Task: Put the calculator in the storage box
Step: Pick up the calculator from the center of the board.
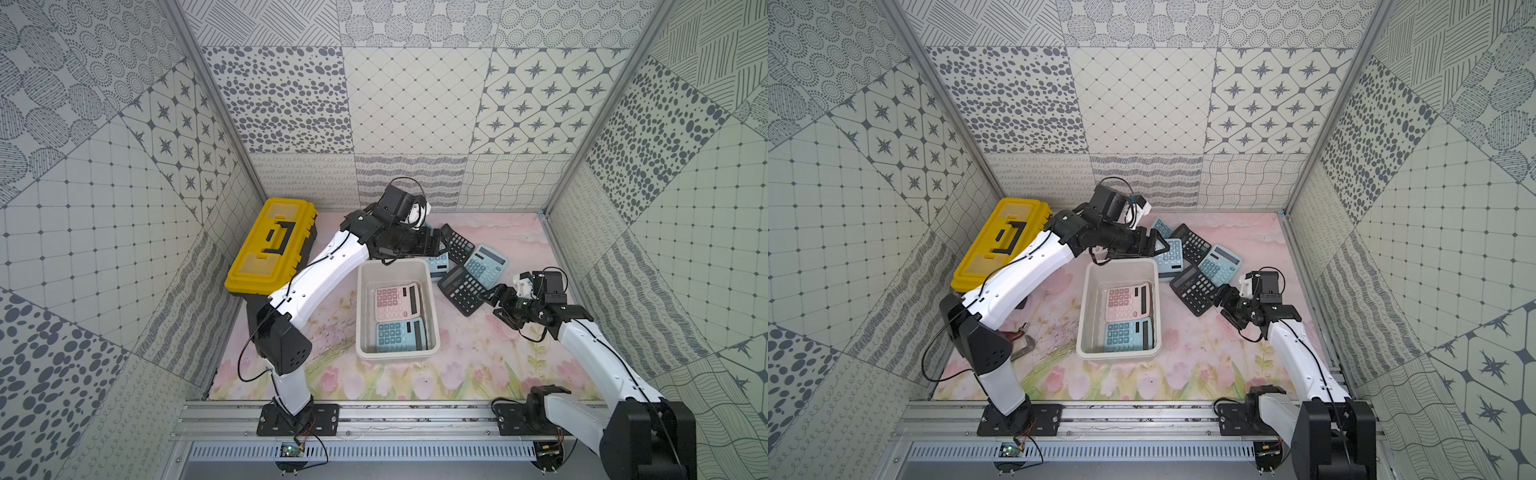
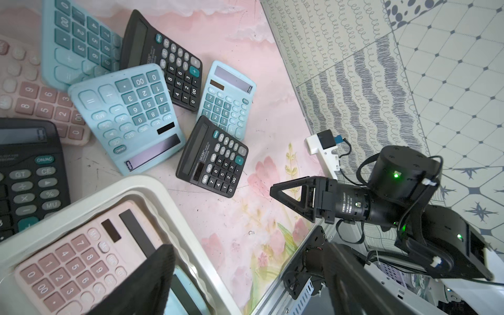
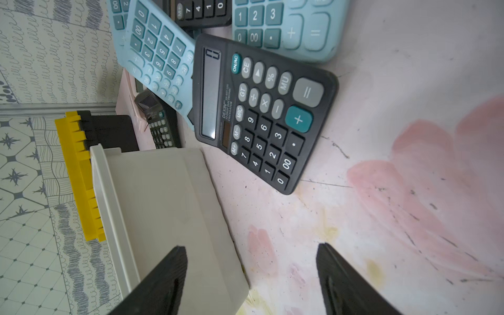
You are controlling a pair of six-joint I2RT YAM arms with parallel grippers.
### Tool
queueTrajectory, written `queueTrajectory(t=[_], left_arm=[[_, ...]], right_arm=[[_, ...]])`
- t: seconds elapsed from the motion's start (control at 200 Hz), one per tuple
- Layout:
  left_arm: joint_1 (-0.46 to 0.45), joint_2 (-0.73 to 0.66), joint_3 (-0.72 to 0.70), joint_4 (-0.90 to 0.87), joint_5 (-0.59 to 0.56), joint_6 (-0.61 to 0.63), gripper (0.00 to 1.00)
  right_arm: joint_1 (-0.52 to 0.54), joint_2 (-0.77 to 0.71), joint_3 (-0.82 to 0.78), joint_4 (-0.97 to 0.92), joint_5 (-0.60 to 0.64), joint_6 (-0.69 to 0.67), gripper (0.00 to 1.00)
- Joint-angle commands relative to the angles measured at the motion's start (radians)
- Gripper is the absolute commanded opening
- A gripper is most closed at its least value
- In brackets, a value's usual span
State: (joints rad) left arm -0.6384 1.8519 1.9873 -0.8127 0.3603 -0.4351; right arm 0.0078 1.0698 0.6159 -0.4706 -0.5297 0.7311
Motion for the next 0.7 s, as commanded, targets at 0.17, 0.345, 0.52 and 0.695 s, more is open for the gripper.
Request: queueTrajectory(t=[0.17, 0.345, 0.52, 0.695], left_arm=[[-0.021, 0.279, 0.265, -0.069, 0.065, 0.197, 0.83], [-0.022, 0.451, 0.430, -0.094, 0.079, 0.181, 0.72], [-0.021, 0.561, 0.498, -0.087, 0.035, 0.204, 0.72], [-0.021, 0.639, 0.541, -0.093, 0.028, 0.201, 0.71]], right_arm=[[-0.012, 0.130, -0.070, 0.300, -0.007, 0.056, 0.72], [-0.012, 0.211, -0.118, 0.416, -0.003, 0.086, 0.68], [-0.011, 0.295, -0.144, 0.519, -0.033, 0.110, 0.66], [-0.009, 0.350, -0.176, 0.620, -0.042, 0.147, 0.65]])
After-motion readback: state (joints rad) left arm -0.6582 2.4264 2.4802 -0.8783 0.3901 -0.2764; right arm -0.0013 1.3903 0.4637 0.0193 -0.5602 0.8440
